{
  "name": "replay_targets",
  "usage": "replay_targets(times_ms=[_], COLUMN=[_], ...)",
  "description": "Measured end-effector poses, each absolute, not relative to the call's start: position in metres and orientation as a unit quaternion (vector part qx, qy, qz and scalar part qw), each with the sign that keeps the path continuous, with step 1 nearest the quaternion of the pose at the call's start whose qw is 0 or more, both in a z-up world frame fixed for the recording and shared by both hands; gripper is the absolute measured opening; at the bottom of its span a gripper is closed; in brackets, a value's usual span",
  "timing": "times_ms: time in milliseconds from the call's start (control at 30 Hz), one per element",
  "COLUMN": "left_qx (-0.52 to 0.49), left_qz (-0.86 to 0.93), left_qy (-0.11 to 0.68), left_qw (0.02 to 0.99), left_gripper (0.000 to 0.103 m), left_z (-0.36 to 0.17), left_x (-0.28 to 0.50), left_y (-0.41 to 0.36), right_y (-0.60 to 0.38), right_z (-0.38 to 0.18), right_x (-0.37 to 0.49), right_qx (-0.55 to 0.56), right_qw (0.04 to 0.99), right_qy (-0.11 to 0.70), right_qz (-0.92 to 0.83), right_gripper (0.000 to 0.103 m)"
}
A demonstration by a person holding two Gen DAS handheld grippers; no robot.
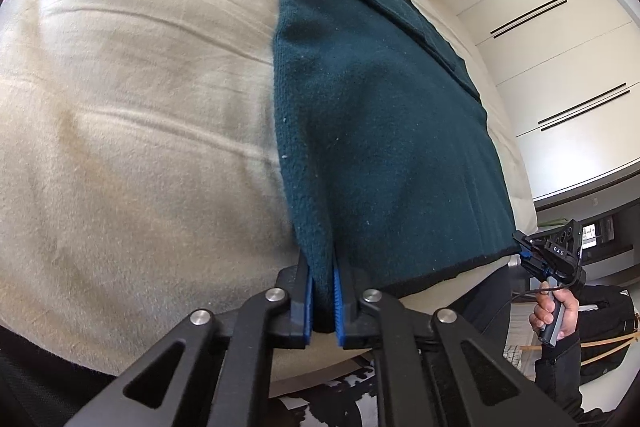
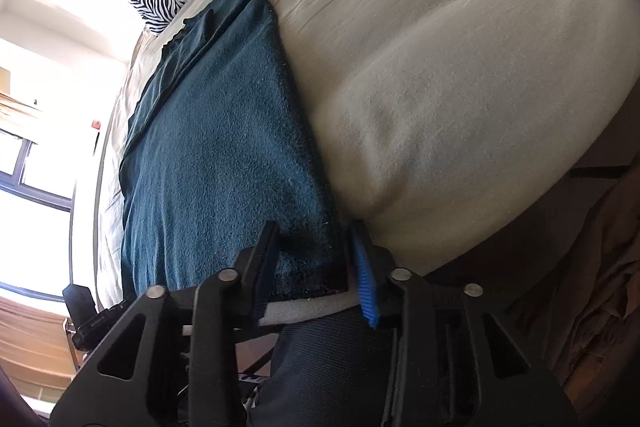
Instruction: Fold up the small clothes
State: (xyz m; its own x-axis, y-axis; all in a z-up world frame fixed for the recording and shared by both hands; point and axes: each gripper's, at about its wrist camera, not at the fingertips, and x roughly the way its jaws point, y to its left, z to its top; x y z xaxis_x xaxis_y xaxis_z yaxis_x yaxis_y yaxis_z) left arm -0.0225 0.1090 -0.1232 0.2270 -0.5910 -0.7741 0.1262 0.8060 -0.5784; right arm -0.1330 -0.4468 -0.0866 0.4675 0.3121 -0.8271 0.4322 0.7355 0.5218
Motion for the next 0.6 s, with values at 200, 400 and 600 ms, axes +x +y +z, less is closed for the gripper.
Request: replay_targets(times_ms=[200,400,600], left_qx=[-0.222,-0.291,-0.337], left_qz=[-0.244,-0.26,-0.283], left_qy=[0.563,0.523,0.48], left_qw=[0.758,0.758,0.759], left_gripper=[0.008,0.008,0.007], left_z=[-0.116,-0.095,-0.067], left_x=[-0.025,-0.025,-0.021], left_y=[0.115,0.134,0.138], right_y=[-0.44,-0.445,-0.443], right_z=[-0.078,-0.044,-0.018], right_x=[-0.133,-0.138,-0.124], right_qx=[0.357,0.394,0.401], right_qw=[0.782,0.801,0.811], right_qy=[0.511,0.451,0.425], right_qz=[-0.027,-0.006,0.017], right_gripper=[0.006,0.006,0.006])
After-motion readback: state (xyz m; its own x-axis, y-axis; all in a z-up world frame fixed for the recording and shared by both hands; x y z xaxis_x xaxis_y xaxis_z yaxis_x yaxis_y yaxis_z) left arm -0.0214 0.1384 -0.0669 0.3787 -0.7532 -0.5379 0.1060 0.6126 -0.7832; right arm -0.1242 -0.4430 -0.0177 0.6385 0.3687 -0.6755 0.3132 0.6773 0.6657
